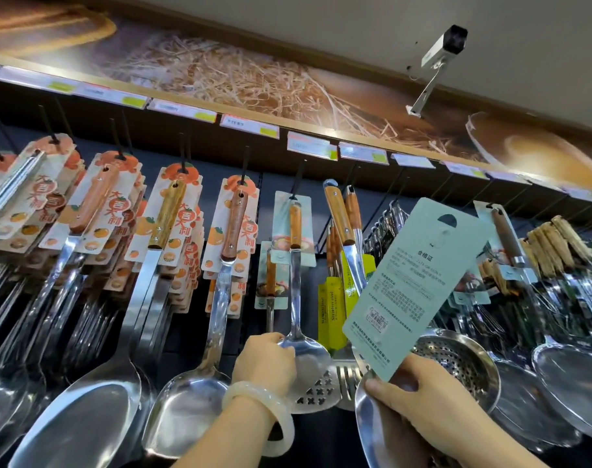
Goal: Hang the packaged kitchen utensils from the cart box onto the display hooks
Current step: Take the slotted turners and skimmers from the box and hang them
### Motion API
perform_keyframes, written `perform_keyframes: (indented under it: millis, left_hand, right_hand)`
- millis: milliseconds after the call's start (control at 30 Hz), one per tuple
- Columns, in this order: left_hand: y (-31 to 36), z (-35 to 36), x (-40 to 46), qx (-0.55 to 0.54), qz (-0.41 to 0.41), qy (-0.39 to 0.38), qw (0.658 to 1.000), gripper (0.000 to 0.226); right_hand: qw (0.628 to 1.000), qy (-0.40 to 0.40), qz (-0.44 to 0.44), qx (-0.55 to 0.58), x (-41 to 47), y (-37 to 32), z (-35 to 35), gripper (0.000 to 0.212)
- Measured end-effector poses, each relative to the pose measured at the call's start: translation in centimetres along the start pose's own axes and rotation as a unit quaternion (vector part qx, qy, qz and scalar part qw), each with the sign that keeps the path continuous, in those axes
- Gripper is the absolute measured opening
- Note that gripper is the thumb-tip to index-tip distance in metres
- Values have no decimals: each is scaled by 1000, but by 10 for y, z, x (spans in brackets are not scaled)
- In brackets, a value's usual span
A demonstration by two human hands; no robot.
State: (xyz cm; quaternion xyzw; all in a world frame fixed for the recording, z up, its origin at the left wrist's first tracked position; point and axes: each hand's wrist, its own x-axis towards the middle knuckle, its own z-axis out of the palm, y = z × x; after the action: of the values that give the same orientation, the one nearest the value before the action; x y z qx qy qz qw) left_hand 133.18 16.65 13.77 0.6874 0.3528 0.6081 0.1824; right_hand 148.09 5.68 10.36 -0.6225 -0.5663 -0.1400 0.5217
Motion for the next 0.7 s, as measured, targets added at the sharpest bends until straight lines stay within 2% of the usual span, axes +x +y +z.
perform_keyframes:
  millis: [133, 267, 367, 467, 533, 600, 633, 700]
  left_hand:
    - [-7, 1, 11, 47, -6, -6, 999, 32]
    - [-5, 4, 15, 53, -32, -24, 998, 49]
    - [-4, 8, 16, 86, -36, -46, 995, 51]
    - [-1, 10, 10, 112, -57, -46, 991, 54]
    - [6, 10, -3, 133, -5, 15, 991, 54]
    - [17, 12, -16, 45, 117, 75, 989, 56]
    - [23, 14, -22, -21, 169, 66, 983, 59]
    - [34, 17, -31, -112, 212, -26, 970, 69]
  right_hand:
    - [1000, 7, -11, -6, 1, -3, 0, 7]
    - [1000, 5, -17, -16, 4, -6, 1, 12]
    - [1000, 3, -8, -22, 7, -5, 4, 13]
    - [1000, 4, -2, -23, 10, -6, 7, 23]
    - [1000, 6, 0, -24, 11, -8, 9, 29]
    - [1000, 16, 0, -25, 13, -9, 11, 36]
    - [999, 23, -4, -29, 15, -9, 12, 42]
    - [999, 28, -5, -33, 19, -10, 15, 53]
